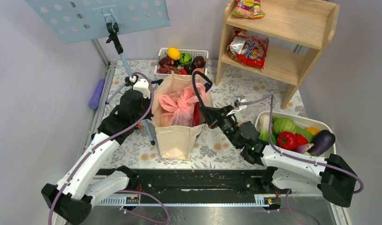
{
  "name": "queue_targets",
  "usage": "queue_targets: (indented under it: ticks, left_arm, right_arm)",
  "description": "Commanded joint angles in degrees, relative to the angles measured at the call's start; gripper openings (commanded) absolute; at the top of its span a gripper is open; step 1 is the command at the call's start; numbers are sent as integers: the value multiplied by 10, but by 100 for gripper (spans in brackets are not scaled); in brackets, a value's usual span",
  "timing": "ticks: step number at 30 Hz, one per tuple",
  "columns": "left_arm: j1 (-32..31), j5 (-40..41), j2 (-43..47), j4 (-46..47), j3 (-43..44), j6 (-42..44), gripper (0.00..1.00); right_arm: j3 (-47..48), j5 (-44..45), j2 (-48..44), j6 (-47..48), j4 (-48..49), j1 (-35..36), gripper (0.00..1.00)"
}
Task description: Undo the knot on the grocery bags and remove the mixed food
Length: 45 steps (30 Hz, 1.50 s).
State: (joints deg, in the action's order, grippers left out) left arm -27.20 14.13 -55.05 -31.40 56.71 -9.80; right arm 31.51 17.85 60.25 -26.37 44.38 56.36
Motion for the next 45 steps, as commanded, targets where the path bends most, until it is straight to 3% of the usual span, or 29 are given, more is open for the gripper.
queue_targets:
  ticks: [1,3,8,13,17,21,25,30,38,41,45]
  left_arm:
    - [3,37,41,45,-12,1,0]
    - [3,42,53,50,-21,1,0]
    - [3,27,50,48,-21,-2,0]
    - [3,11,49,51,-24,-7,0]
    - [3,-6,52,55,-25,-18,0]
    - [1,-24,56,61,-29,-26,0]
    - [-5,-25,62,61,-31,-27,0]
    - [-18,-22,78,93,-54,-29,0]
    - [-42,-46,84,113,-64,-19,0]
    - [-46,-39,84,110,-63,-15,0]
    - [-47,-34,84,106,-63,-9,0]
  right_arm:
    - [-56,182,-32,-59,178,2,14]
    - [-75,229,-36,-65,198,1,25]
    - [-98,291,-55,-52,188,2,35]
    - [-132,333,-114,-31,164,2,54]
    - [-150,360,-217,-41,15,2,80]
    - [-153,372,-294,-59,-183,2,99]
    - [-94,319,-349,-34,-376,2,99]
    - [80,275,-271,-18,-617,2,100]
    - [363,111,-63,7,-751,2,99]
    - [448,41,24,6,-753,2,100]
    - [524,27,124,18,-749,11,100]
